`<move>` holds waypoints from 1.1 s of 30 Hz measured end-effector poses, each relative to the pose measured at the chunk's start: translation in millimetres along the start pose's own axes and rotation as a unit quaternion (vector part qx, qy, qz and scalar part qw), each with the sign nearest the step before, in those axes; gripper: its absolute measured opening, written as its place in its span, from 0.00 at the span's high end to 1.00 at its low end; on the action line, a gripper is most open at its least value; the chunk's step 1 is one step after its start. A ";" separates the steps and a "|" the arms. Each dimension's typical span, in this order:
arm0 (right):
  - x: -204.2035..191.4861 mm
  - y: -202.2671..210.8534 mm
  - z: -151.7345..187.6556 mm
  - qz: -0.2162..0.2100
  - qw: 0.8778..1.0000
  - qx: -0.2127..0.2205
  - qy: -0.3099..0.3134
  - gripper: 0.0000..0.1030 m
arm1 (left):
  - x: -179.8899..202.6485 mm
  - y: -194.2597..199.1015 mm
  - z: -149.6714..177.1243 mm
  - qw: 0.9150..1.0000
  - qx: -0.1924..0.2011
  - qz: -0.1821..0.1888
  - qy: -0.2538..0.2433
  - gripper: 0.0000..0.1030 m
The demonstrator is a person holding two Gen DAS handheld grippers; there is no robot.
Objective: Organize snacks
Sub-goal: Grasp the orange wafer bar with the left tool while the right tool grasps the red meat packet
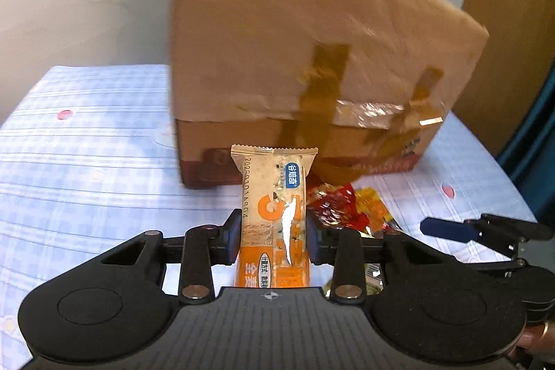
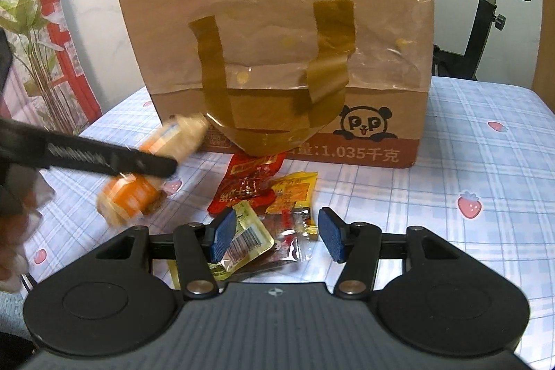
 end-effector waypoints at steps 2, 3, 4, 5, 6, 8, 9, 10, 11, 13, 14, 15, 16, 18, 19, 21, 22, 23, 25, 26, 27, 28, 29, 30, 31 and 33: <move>-3.6 -1.5 -0.9 -0.001 1.000 -0.005 0.005 0.47 | -12.2 4.6 1.1 1.000 0.002 -0.003 0.012 0.63; -5.9 -2.7 -1.9 -0.004 1.000 -0.010 0.010 0.48 | -19.3 7.0 2.7 1.000 0.004 -0.007 0.019 0.63; -8.1 -3.8 -2.8 -0.006 1.000 -0.013 0.016 0.48 | -25.2 8.8 3.7 1.000 0.006 -0.012 0.025 0.63; -10.9 -5.2 -4.3 -0.009 1.000 -0.017 0.023 0.49 | -31.1 10.6 5.0 0.999 0.006 -0.018 0.031 0.62; -13.5 -7.0 -5.7 -0.012 0.999 -0.019 0.030 0.49 | -37.6 12.0 6.8 0.999 0.007 -0.024 0.038 0.62; -18.1 -11.6 -10.0 -0.020 0.999 -0.025 0.039 0.50 | -49.1 14.3 10.8 0.998 0.009 -0.033 0.053 0.63; -19.6 -14.9 -12.8 -0.023 0.999 -0.027 0.040 0.50 | -55.0 15.2 13.3 0.997 0.010 -0.035 0.063 0.63; -21.1 -17.9 -15.2 -0.024 0.998 -0.029 0.041 0.50 | -60.4 15.7 14.9 0.997 0.010 -0.037 0.069 0.63; -22.5 -22.2 -18.0 -0.024 0.998 -0.032 0.043 0.50 | -63.3 16.1 17.1 0.997 0.011 -0.041 0.071 0.63; -25.4 -31.9 -23.7 -0.024 0.998 -0.037 0.049 0.50 | -67.1 16.0 21.6 0.996 0.012 -0.055 0.067 0.63; -26.5 -36.8 -26.3 -0.021 0.998 -0.040 0.053 0.50 | -69.5 15.6 23.6 0.996 0.011 -0.061 0.067 0.63; -27.5 -42.0 -28.6 -0.018 0.997 -0.044 0.056 0.50 | -71.3 15.9 25.9 0.996 0.010 -0.064 0.068 0.63; -28.5 -48.2 -31.2 -0.015 0.997 -0.048 0.058 0.50 | -72.8 15.5 27.1 0.995 0.010 -0.066 0.070 0.63; -29.1 -57.0 -34.0 -0.008 0.997 -0.055 0.059 0.50 | -76.1 15.3 30.3 0.995 0.012 -0.067 0.074 0.62; -29.9 -62.6 -35.7 0.000 0.996 -0.058 0.061 0.50 | -78.6 16.5 31.2 0.995 0.013 -0.068 0.075 0.62; -30.6 -72.1 -37.8 0.008 0.996 -0.064 0.062 0.50 | -80.4 16.9 32.4 0.995 0.014 -0.069 0.076 0.63; -31.3 -76.4 -38.5 0.011 0.996 -0.067 0.063 0.48 | -80.5 16.2 33.0 0.994 0.014 -0.069 0.077 0.63; -32.2 -80.0 -39.0 0.015 0.995 -0.069 0.065 0.48 | -81.1 15.8 33.6 0.994 0.014 -0.069 0.078 0.63; -33.2 -86.3 -39.0 0.020 0.995 -0.072 0.071 0.48 | -81.5 15.4 35.1 0.994 0.014 -0.071 0.081 0.63; -34.2 -88.2 -38.5 0.022 0.995 -0.070 0.072 0.47 | -81.0 15.4 35.7 0.994 0.016 -0.070 0.082 0.62; -34.7 -89.1 -38.2 0.023 0.995 -0.069 0.073 0.47 | -79.2 15.3 37.0 0.994 0.020 -0.069 0.082 0.62; -35.8 -90.8 -37.4 0.025 0.994 -0.069 0.076 0.44 | -78.4 14.9 38.1 0.994 0.020 -0.068 0.082 0.62; -36.9 -91.5 -36.4 0.026 0.994 -0.067 0.080 0.42 | -76.6 14.1 38.7 0.994 0.019 -0.067 0.082 0.62; -38.0 -92.0 -35.1 0.027 0.994 -0.066 0.084 0.41 | -76.1 14.3 41.0 0.994 0.016 -0.067 0.082 0.62; -39.1 -92.4 -33.8 0.028 0.994 -0.064 0.089 0.39 | -75.2 14.1 42.1 0.994 0.015 -0.067 0.081 0.62; -42.0 -91.0 -31.5 0.031 0.993 -0.061 0.097 0.39 | -73.7 12.8 44.7 0.994 0.012 -0.068 0.080 0.62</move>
Point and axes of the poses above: each gripper's, at about its wrist camera, not at the fingertips, and y roughly against the way its jaws point, x to its right, z to its underside, the point moved 1 cm from there along -y, roughly the way its jaws point, and after that the axes turned 2 degrees about -z, right-handed, at the moved point
